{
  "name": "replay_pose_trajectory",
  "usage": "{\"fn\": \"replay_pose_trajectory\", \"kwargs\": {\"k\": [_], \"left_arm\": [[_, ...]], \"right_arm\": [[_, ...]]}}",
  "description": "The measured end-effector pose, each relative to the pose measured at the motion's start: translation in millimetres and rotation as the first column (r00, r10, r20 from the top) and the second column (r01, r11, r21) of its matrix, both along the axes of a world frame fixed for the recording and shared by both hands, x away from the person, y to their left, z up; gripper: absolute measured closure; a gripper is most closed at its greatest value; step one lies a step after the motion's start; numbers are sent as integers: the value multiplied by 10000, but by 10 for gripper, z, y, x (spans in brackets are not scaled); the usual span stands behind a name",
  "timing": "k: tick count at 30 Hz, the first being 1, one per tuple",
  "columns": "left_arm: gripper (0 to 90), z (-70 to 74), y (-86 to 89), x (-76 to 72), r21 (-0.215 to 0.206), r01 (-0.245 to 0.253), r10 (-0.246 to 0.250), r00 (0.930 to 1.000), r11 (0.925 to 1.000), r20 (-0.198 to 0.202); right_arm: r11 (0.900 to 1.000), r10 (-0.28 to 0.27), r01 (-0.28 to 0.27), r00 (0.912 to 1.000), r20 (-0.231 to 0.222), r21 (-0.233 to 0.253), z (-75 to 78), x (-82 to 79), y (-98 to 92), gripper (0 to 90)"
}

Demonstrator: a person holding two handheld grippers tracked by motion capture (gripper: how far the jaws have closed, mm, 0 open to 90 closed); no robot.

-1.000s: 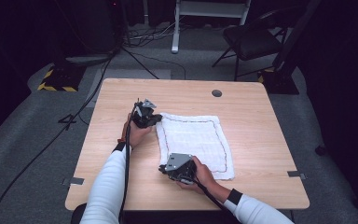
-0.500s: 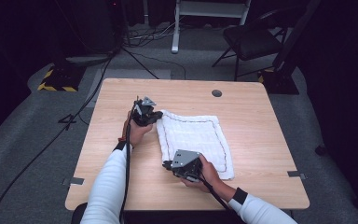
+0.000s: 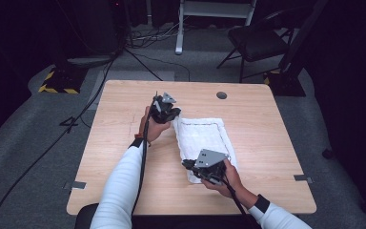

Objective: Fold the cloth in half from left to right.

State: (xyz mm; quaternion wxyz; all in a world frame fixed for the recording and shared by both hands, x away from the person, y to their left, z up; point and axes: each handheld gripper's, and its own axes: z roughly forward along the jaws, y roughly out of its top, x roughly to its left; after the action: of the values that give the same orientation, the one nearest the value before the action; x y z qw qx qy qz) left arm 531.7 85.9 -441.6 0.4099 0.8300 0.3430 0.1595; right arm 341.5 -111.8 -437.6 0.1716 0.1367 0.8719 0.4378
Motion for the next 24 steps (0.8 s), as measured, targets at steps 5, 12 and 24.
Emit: {"fn": "replay_pose_trajectory", "kwargs": {"k": [5, 12, 24], "left_arm": [[863, 30, -218, 40, 324, 295, -297, 9995, 9990, 71], [862, 44, -423, 81, 413, 440, -442, 9990, 9982, 50], [862, 104, -912, 164, 687, 963, -972, 9952, 9930, 102]], "right_arm": [[9996, -293, 293, 9996, 11, 50, 30, -11, -176, 863], [9968, -786, 786, 9969, 38, 140, 89, -19, -479, 863], [9874, -1569, 1572, 9875, -127, 183, 83, -27, -935, 863]]}}
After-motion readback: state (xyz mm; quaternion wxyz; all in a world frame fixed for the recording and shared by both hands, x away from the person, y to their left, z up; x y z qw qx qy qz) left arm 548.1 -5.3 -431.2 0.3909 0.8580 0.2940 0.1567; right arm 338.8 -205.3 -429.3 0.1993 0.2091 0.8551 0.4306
